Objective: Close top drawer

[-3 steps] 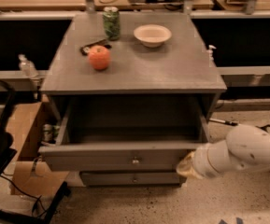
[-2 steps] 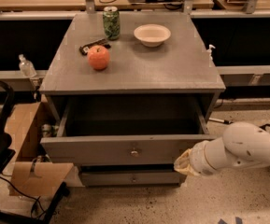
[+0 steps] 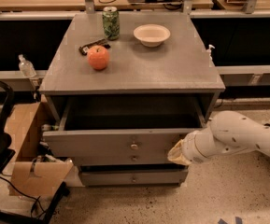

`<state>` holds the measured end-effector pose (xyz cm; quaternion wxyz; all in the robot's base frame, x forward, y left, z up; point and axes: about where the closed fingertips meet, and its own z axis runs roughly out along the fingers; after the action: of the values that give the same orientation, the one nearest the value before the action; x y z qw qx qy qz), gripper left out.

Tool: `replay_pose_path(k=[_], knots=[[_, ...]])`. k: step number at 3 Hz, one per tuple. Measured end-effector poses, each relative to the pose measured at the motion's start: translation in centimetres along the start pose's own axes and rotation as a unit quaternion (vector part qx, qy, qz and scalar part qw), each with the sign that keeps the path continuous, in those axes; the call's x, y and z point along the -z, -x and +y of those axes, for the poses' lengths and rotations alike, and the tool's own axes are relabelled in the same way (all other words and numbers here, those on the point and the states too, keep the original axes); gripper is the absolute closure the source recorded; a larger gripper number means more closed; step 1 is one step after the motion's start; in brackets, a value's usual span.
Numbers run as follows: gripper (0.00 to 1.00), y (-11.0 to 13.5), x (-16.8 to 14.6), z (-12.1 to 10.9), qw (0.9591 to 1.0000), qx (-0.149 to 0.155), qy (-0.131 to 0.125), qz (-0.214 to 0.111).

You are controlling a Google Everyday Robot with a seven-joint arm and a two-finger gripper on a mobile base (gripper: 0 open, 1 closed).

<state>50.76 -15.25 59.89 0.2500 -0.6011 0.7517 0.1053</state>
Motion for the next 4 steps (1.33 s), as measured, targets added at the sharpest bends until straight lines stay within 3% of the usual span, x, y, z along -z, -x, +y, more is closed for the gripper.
replay_pose_path(k=[1,3,4], knots=[[1.00,0.1,-0.3,-1.0,0.9999,-0.001,-0.007,-0.014],[1.00,0.1,0.4,-5.8,0.9976,-0.011,-0.060,-0.034],[1.00,0.1,0.4,-5.8,0.9976,-0.011,-0.060,-0.034]])
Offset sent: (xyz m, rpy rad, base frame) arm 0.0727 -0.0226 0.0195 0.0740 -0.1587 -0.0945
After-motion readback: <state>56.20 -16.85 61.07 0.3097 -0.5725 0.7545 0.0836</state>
